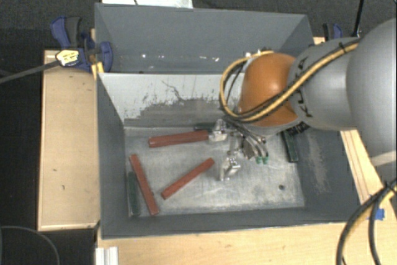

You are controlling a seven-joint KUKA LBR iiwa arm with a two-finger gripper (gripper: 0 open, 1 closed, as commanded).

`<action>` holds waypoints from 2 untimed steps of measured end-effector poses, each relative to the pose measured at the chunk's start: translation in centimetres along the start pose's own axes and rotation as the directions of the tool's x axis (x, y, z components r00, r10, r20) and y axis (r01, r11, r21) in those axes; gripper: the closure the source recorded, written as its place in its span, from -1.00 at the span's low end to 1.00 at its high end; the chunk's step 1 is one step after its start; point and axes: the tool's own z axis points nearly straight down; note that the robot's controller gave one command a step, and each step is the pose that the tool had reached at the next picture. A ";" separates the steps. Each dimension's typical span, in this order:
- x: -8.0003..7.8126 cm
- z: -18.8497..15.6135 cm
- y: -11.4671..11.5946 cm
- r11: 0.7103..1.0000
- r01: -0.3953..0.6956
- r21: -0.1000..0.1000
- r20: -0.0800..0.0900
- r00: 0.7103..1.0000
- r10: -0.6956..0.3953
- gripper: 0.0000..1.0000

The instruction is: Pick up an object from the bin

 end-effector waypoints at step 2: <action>0.2 -2.5 0.7 0.997 -0.074 -0.001 0.002 0.997 0.074 -1.00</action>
Offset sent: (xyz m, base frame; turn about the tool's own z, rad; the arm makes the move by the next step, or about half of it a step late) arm -0.0023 0.0117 0.0421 0.1152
